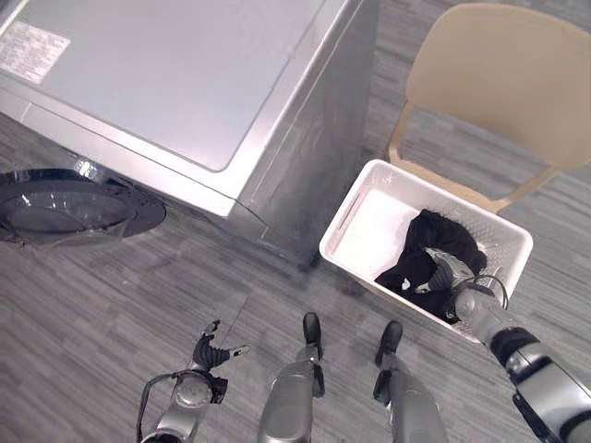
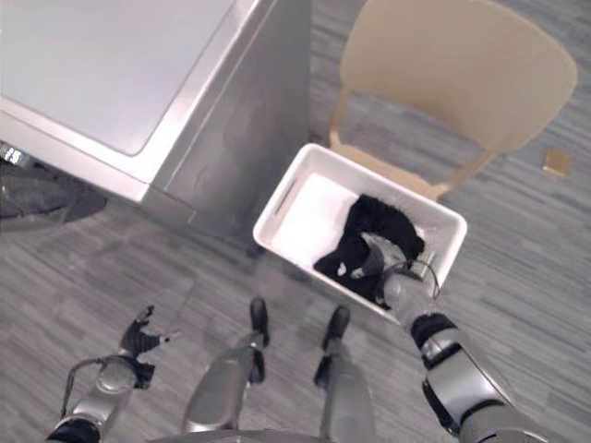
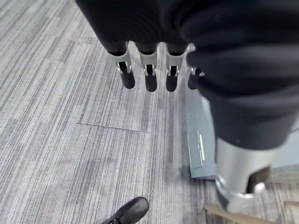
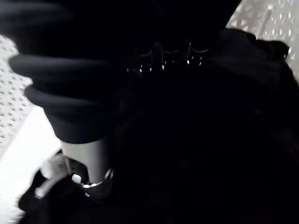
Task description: Grab the laundry basket,head to the washer,open it,put in the laundry and shut it.
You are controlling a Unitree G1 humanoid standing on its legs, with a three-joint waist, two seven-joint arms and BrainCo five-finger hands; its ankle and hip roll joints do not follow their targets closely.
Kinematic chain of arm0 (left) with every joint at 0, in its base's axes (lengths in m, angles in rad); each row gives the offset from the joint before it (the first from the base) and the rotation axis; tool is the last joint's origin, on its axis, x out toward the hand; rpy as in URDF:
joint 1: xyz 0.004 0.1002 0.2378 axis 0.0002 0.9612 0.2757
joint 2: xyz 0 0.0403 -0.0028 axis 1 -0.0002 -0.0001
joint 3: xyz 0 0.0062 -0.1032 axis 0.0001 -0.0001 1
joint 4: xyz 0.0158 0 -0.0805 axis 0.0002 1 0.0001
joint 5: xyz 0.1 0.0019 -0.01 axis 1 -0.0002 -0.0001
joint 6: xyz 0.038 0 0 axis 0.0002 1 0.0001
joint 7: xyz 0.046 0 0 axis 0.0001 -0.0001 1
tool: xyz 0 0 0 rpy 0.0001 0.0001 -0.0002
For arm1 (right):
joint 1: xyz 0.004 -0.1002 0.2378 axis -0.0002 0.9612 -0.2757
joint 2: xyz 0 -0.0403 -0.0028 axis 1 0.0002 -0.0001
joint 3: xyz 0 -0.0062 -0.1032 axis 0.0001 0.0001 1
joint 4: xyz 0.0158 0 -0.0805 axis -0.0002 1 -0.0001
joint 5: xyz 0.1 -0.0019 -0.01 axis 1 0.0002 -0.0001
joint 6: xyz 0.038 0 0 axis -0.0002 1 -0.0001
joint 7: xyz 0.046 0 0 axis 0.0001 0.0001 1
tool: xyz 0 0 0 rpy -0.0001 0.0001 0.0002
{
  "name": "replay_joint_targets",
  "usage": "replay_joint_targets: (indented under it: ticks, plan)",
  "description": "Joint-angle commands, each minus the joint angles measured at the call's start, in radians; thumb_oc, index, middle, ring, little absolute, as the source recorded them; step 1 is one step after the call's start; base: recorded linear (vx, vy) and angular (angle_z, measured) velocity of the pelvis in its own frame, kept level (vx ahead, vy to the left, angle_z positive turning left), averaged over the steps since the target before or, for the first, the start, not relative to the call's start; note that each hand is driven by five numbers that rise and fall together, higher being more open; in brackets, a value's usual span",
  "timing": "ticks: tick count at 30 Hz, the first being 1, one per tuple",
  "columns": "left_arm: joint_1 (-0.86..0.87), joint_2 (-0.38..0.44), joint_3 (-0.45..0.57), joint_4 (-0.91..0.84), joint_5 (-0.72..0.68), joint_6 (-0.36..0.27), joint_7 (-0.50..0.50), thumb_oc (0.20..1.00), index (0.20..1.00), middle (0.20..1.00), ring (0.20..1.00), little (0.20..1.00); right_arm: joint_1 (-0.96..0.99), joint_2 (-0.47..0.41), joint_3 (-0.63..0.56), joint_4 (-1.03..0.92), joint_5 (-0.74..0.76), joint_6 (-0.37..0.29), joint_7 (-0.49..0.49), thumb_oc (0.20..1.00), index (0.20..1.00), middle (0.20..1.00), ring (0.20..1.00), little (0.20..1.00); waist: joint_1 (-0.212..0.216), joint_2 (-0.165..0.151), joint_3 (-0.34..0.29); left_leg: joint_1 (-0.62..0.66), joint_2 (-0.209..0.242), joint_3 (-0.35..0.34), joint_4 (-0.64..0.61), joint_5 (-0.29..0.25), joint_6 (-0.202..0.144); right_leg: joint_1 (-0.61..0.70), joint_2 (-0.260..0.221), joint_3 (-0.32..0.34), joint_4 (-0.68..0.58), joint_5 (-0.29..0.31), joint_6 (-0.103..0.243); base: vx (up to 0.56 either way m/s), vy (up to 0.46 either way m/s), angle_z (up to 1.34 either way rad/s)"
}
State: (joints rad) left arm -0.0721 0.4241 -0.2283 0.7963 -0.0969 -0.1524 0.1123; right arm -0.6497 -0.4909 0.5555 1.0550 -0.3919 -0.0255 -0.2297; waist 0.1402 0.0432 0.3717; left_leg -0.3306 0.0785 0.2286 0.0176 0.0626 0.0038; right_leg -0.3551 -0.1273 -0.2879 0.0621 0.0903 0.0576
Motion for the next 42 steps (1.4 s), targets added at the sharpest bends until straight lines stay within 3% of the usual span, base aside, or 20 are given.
replay_joint_targets:
  ticks: [1, 6, 8, 9, 10, 19, 27, 35, 40, 41, 42]
  plan:
    - [-0.028, 0.031, -0.011, -0.003, -0.06, -0.038, 0.035, 1.0, 1.0, 1.0, 1.0, 1.0, -0.02, -0.021, 0.029, 0.046, -0.004, 0.031, -0.026, 1.0, 1.0, 1.0, 1.0, 1.0, 0.008, -0.037, -0.03, -0.029, -0.023, -0.052, 0.016, -0.007, -0.062, 0.01, -0.029, 0.044, 0.071, -0.123, 0.073, -0.06, -0.005, 0.15]
    - [-0.064, 0.016, -0.039, -0.004, -0.078, -0.037, 0.033, 1.0, 1.0, 1.0, 1.0, 1.0, -0.04, -0.02, 0.035, 0.114, 0.03, 0.047, -0.001, 1.0, 1.0, 1.0, 1.0, 1.0, 0.016, -0.019, -0.02, -0.031, -0.028, -0.066, -0.019, 0.019, -0.067, 0.006, -0.031, 0.037, 0.063, -0.122, 0.075, -0.01, -0.017, 0.07]
    - [-0.07, 0.007, -0.044, 0.009, -0.075, -0.032, 0.03, 1.0, 1.0, 1.0, 1.0, 1.0, -0.011, -0.004, 0.008, 0.075, 0.103, 0.038, 0.016, 0.272, 0.272, 0.272, 0.272, 0.272, 0.011, -0.023, -0.025, -0.015, -0.03, -0.069, -0.035, 0.019, -0.067, 0.019, -0.032, 0.038, 0.059, -0.125, 0.076, 0.03, -0.017, 0.19]
    - [-0.068, -0.001, -0.042, 0.011, -0.073, -0.026, 0.027, 1.0, 1.0, 1.0, 1.0, 1.0, 0.033, 0.007, -0.036, 0.002, 0.188, 0.026, 0.024, 0.2, 0.2, 0.2, 0.2, 0.2, 0.003, -0.027, -0.028, 0.005, -0.031, -0.067, -0.043, 0.015, -0.065, 0.033, -0.033, 0.041, 0.055, -0.125, 0.077, -0.05, 0.003, 0.21]
    - [-0.065, -0.002, -0.04, 0.007, -0.071, -0.024, 0.024, 1.0, 1.0, 1.0, 1.0, 1.0, 0.056, 0.014, -0.06, -0.034, 0.229, 0.018, 0.028, 0.2, 0.2, 0.2, 0.2, 0.2, -0.001, -0.028, -0.027, -0.001, -0.03, -0.059, -0.04, 0.03, -0.057, 0.03, -0.034, 0.035, 0.048, -0.104, 0.071, -0.05, 0.017, 0.15]
    - [0.034, 0.005, 0.011, -0.097, -0.06, 0.004, -0.022, 1.0, 1.0, 1.0, 1.0, 1.0, 0.237, 0.051, -0.282, -0.395, 0.573, -0.058, 0.077, 0.2, 0.2, 0.2, 0.2, 0.2, -0.04, -0.064, -0.084, 0.127, -0.036, -0.029, -0.06, -0.012, -0.05, 0.153, -0.033, 0.038, 0.0, -0.096, 0.088, 0.04, 0.016, 0.0]
    - [0.098, -0.016, 0.061, -0.108, -0.028, 0.033, -0.043, 1.0, 1.0, 1.0, 1.0, 1.0, 0.364, 0.089, -0.366, -0.658, 0.736, -0.096, 0.158, 0.2, 0.2, 0.2, 0.2, 0.2, -0.071, -0.092, -0.16, 0.239, -0.042, -0.006, -0.08, -0.043, -0.042, 0.259, -0.031, 0.04, -0.028, -0.102, 0.101, 0.07, 0.044, -0.08]
    - [0.172, -0.036, 0.089, -0.171, -0.035, 0.047, -0.051, 1.0, 1.0, 1.0, 1.0, 1.0, 0.451, 0.157, -0.381, -0.905, 0.941, -0.118, 0.242, 0.2, 0.2, 0.2, 0.2, 0.2, -0.075, -0.12, -0.219, 0.305, -0.047, 0.012, -0.058, -0.091, -0.027, 0.308, -0.031, 0.061, -0.025, -0.102, 0.109, 0.06, 0.06, -0.12]
    - [0.149, -0.035, 0.079, -0.222, -0.066, 0.046, -0.038, 1.0, 1.0, 1.0, 1.0, 1.0, 0.439, 0.188, -0.345, -1.033, 1.011, -0.143, 0.272, 0.2, 0.2, 0.2, 0.2, 0.2, -0.069, -0.131, -0.191, 0.291, -0.031, 0.01, -0.011, -0.095, -0.015, 0.279, -0.021, 0.125, 0.077, -0.108, 0.12, -0.16, -0.01, -0.17]
    - [0.102, -0.022, 0.051, -0.273, -0.079, 0.037, -0.028, 1.0, 1.0, 1.0, 1.0, 1.0, 0.425, 0.194, -0.337, -1.1, 1.034, -0.17, 0.272, 0.2, 0.2, 0.2, 0.2, 0.2, -0.073, -0.125, -0.171, 0.242, -0.016, -0.028, 0.024, -0.073, -0.004, 0.268, 0.035, 0.217, 0.229, -0.167, 0.107, -0.3, -0.033, 0.04]
    - [0.102, -0.022, 0.051, -0.273, -0.079, 0.037, -0.028, 1.0, 1.0, 1.0, 1.0, 1.0, 0.425, 0.194, -0.338, -1.1, 1.034, -0.17, 0.272, 0.2, 0.2, 0.2, 0.2, 0.2, -0.073, -0.124, -0.174, 0.239, -0.014, -0.027, 0.024, -0.072, -0.004, 0.265, 0.036, 0.217, 0.227, -0.164, 0.107, -0.38, -0.066, 0.36]
